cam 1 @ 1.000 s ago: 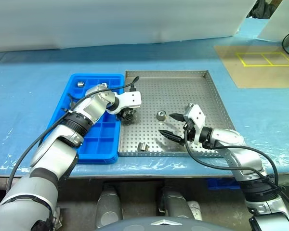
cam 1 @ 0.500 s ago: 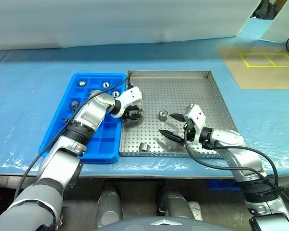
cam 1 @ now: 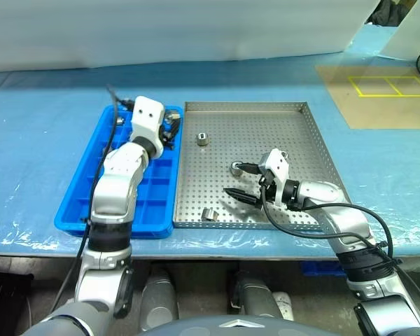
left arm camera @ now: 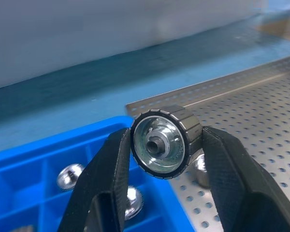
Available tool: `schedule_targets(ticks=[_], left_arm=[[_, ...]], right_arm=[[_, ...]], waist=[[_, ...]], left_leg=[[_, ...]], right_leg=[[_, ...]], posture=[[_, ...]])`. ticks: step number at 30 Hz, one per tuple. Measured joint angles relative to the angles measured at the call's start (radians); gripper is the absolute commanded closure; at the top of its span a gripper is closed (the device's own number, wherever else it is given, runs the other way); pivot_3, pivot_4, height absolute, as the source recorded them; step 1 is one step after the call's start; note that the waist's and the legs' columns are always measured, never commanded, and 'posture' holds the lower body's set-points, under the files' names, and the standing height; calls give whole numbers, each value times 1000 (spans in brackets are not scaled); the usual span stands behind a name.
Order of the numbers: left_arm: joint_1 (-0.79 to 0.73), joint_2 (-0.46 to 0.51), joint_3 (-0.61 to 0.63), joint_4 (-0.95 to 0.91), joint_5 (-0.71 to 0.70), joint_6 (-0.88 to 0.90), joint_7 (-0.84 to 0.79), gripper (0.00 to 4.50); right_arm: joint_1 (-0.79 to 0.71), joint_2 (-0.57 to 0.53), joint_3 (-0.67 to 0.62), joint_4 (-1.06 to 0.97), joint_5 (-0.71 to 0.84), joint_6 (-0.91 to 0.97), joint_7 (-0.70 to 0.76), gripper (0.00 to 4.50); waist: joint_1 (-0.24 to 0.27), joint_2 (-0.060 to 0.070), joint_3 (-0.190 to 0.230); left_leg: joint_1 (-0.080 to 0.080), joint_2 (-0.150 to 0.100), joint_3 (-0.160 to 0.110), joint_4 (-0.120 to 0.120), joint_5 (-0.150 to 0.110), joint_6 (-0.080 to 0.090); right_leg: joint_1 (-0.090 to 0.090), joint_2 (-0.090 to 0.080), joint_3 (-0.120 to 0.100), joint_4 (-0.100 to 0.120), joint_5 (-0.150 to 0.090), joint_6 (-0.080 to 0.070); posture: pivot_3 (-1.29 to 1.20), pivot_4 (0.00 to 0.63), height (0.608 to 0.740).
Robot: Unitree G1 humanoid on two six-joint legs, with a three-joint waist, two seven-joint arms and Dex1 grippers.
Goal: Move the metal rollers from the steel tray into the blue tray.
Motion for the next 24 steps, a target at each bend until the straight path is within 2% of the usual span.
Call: schedule_targets(ticks=[5, 11, 16, 24], left_arm=[[162, -42, 31, -134, 23, -25, 147, 2609], [243, -74, 110, -196, 32, -27, 277, 2609], [298, -102, 148, -235, 30, 6, 338, 2609], [417, -179, 144, -342, 19, 80, 407, 2609]], right_arm=[[-54, 16, 30, 53, -4, -19, 44, 0], [-118, 36, 60, 131, -21, -47, 100, 0], [-165, 57, 76, 186, -35, -68, 142, 0], [-208, 77, 93, 261, -56, -99, 194, 0]], waist=[[12, 0, 0], [47, -1, 1], [72, -1, 1], [103, -2, 1]], left_leg=[[0, 0, 0, 0, 0, 0], [-1, 0, -1, 0, 0, 0], [-5, 0, -2, 0, 0, 0], [-5, 1, -2, 0, -1, 1]], right_leg=[[-1, 0, -1, 0, 0, 0], [-1, 0, -1, 0, 0, 0], [-4, 0, -2, -1, 0, 0], [-4, 0, -2, -1, 0, 1]], posture=[[126, 150, 740], [212, 150, 740], [265, 150, 740], [302, 150, 740]])
